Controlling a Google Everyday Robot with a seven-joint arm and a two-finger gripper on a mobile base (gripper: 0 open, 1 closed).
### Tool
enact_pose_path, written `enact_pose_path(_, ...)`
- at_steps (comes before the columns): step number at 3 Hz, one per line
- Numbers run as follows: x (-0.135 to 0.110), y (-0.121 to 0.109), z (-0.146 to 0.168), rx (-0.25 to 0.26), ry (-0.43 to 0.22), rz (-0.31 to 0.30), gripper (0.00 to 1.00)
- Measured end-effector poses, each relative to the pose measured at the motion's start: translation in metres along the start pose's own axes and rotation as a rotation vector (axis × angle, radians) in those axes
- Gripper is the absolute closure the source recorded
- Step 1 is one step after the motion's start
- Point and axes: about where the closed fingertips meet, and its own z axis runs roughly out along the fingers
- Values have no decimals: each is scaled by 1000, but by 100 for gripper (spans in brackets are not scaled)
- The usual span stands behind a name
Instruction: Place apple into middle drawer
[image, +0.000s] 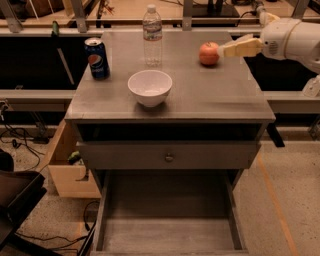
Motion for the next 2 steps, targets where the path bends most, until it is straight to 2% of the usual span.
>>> enact_pose_path(1, -2, -11, 49, -35, -27, 13, 0)
enact_pose_path(2, 11, -23, 101, -47, -36, 48, 0)
